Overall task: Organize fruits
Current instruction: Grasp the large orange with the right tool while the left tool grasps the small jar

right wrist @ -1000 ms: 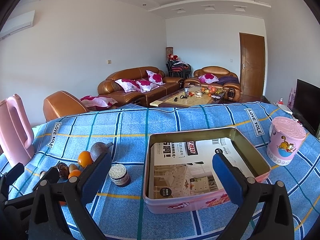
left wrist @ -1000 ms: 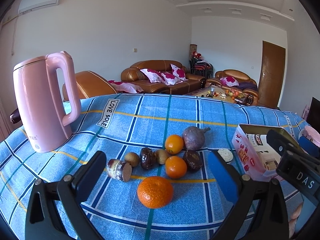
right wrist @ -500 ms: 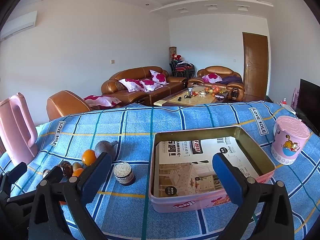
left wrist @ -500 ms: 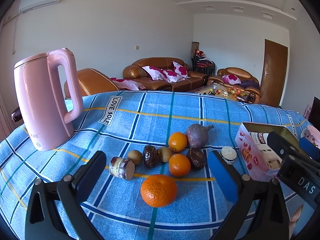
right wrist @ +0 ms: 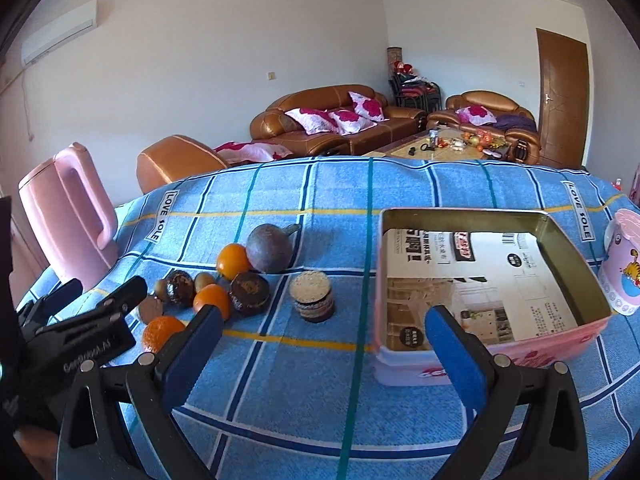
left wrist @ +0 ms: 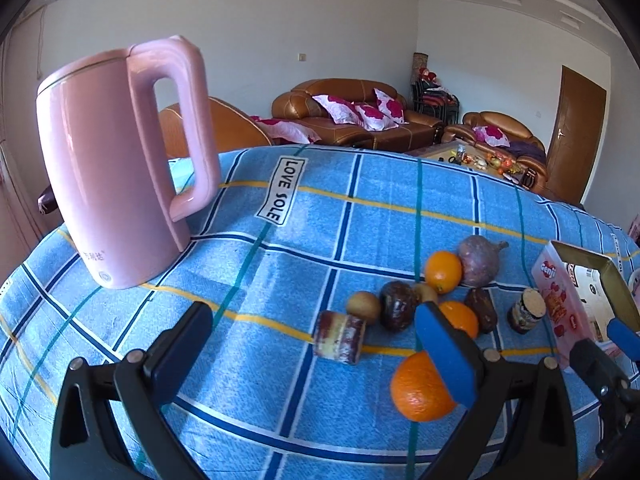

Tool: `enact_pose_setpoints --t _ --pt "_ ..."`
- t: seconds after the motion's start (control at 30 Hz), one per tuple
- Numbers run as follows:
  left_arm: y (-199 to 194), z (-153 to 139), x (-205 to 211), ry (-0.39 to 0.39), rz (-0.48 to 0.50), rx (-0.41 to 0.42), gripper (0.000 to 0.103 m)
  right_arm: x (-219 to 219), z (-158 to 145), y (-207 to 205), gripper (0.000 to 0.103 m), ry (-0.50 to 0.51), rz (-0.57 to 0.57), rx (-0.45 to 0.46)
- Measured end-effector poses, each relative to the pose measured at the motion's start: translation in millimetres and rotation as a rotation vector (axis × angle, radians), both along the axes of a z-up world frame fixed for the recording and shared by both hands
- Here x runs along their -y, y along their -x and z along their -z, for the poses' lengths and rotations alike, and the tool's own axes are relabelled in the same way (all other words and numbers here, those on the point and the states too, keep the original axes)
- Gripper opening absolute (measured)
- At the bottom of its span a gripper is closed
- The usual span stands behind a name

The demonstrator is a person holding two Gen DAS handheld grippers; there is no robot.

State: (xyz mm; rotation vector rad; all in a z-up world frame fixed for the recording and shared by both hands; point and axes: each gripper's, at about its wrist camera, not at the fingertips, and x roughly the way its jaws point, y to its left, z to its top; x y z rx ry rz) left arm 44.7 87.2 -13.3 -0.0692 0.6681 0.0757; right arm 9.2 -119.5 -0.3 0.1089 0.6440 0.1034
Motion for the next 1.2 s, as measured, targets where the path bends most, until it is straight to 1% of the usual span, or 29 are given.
enact_pose_setpoints --t 0.07,0.13,0.17,0.2,0.23,0.27,0.3,0.37,0.47,0.53,0.57,0.6,0.67,0.77,0.83,0.87,0.93,0.97,1.0,1.13,1.2 --pt "-1 3 -15 -0.003 -0.013 -0.008 0.103 -11 1 3 0.101 0.01 -0.053 -0.001" --pt "-4 5 -30 -0.01 -0.029 -0.014 0.103 -25 2 6 0.095 0.026 -0.109 -0.006" --pt "-5 6 -37 -0.008 -0.035 -0.02 0.102 -33 4 7 0.085 0.041 -0.132 -0.014" --pt "-6 7 -44 -0.003 -0.04 -0.024 0.102 -41 6 7 0.07 0.055 -0.157 -0.026" --pt "-7 7 -49 0.005 -0.044 -0.026 0.101 -48 9 6 0.062 0.059 -0.183 -0.047" --pt "-8 6 -54 0.012 -0.045 -0.027 0.101 -54 13 4 0.049 0.051 -0.211 -0.075" --pt "-8 6 -57 0.016 -0.047 -0.027 0.101 -60 17 1 0.046 0.039 -0.238 -0.102" --pt "-10 5 -63 0.02 -0.056 -0.029 0.101 -69 21 -1 0.047 0.031 -0.262 -0.124" --pt "-13 8 -67 0.045 -0.052 -0.036 0.101 -82 18 -7 0.047 0.003 -0.297 -0.122" --pt "-14 8 -66 0.031 -0.039 -0.044 0.101 -86 18 -15 0.055 -0.06 -0.298 -0.139" --pt "-15 9 -65 0.017 -0.037 -0.045 0.101 -89 19 -20 0.067 -0.087 -0.296 -0.156" --pt "-16 9 -63 0.005 -0.034 -0.047 0.101 -92 21 -26 0.074 -0.103 -0.294 -0.173" --pt "-17 10 -60 -0.001 -0.022 -0.051 0.101 -100 26 -34 0.074 -0.086 -0.285 -0.193" --pt "-16 8 -55 -0.006 0.006 -0.045 0.101 -113 36 -43 0.074 -0.002 -0.266 -0.233" --pt "-15 7 -50 -0.027 0.024 -0.038 0.101 -115 43 -46 0.074 0.011 -0.283 -0.263" --pt "-15 6 -48 -0.037 0.033 -0.036 0.101 -117 44 -45 0.073 0.035 -0.279 -0.261" --pt "-14 7 -44 -0.052 0.05 -0.037 0.101 -119 41 -42 0.066 0.087 -0.274 -0.252" --pt "-15 8 -42 -0.055 0.058 -0.038 0.101 -120 41 -40 0.059 0.101 -0.276 -0.244" --pt "-15 8 -40 -0.055 0.07 -0.039 0.101 -120 40 -39 0.048 0.1 -0.286 -0.242" --pt "-15 11 -30 -0.044 0.143 -0.042 0.101 -115 36 -28 0.048 0.143 -0.27 -0.222" --pt "-16 13 -23 -0.044 0.188 -0.055 0.096 -105 28 -21 0.048 0.129 -0.247 -0.197"
